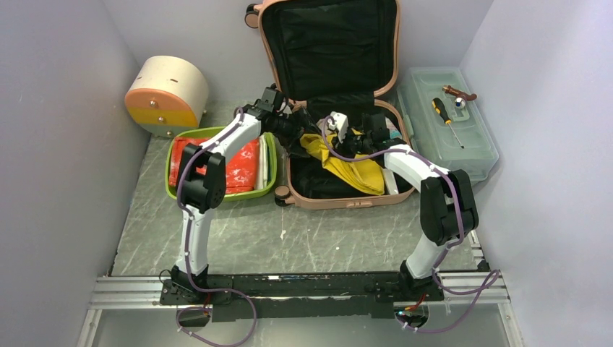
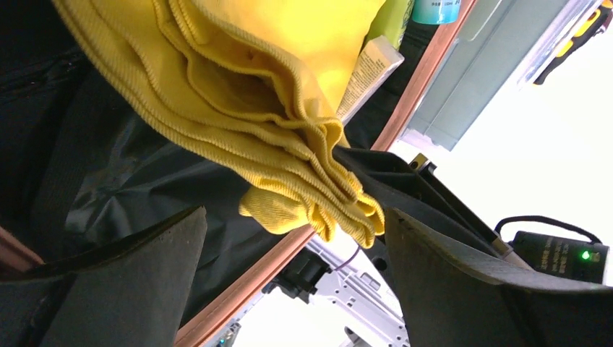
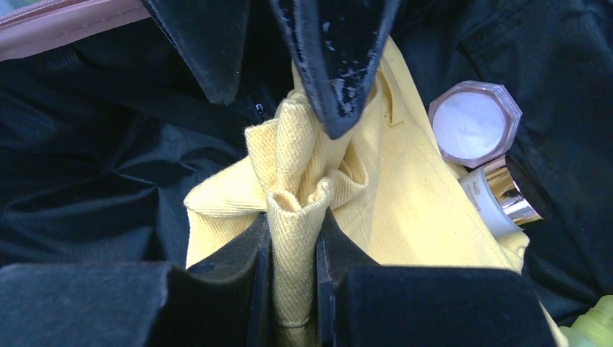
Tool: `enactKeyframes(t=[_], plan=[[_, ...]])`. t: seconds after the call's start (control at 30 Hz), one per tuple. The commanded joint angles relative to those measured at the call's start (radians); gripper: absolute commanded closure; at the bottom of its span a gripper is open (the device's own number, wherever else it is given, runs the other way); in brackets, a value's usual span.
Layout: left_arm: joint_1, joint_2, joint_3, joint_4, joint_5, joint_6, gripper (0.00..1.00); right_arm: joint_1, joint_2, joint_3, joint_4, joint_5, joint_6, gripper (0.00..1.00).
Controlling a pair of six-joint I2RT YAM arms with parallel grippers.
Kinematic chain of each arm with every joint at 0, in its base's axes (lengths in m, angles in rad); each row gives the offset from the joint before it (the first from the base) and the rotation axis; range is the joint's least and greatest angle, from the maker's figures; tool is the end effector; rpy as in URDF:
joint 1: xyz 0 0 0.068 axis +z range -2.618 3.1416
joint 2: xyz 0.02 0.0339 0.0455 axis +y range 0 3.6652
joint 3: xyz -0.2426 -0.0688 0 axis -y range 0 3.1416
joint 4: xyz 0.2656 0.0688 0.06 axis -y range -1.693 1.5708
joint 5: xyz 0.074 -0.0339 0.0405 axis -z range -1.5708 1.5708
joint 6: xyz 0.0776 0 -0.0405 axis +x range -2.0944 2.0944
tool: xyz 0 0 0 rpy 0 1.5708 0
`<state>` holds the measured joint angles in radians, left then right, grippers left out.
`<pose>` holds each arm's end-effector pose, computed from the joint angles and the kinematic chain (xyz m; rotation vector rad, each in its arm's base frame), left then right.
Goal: Open, take out, and arrange the luggage
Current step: Pass from the right arm to the left
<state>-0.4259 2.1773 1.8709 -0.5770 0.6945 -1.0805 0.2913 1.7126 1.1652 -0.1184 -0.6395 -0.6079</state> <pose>0.4479 -0.2577 0.1866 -0.5488 2.7287 -1.4045 0.3885 0.1648 0.1825 -1.2211 1.7500 0.5274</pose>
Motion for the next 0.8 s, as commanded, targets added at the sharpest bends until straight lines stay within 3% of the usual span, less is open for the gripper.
enactKeyframes(t=[0.0, 0.33, 0.5, 0.77], plan=[[0.004, 0.109, 0.06, -0.026, -0.065, -0.017, 0.01, -0.04, -0.056, -0.005, 0.021, 0.036, -0.05, 1.0], [-0.008, 0.162, 0.068, 0.002, -0.063, -0.066, 0.01, -0.04, -0.071, -0.018, 0.026, 0.011, -0.062, 1.0], [-0.036, 0.19, 0.053, -0.015, -0.104, -0.063, 0.01, -0.041, -0.091, -0.024, 0.035, 0.005, -0.057, 1.0], [-0.05, 0.251, 0.151, -0.085, -0.206, -0.033, 0.01, -0.054, -0.128, -0.037, 0.075, 0.031, -0.016, 1.0]])
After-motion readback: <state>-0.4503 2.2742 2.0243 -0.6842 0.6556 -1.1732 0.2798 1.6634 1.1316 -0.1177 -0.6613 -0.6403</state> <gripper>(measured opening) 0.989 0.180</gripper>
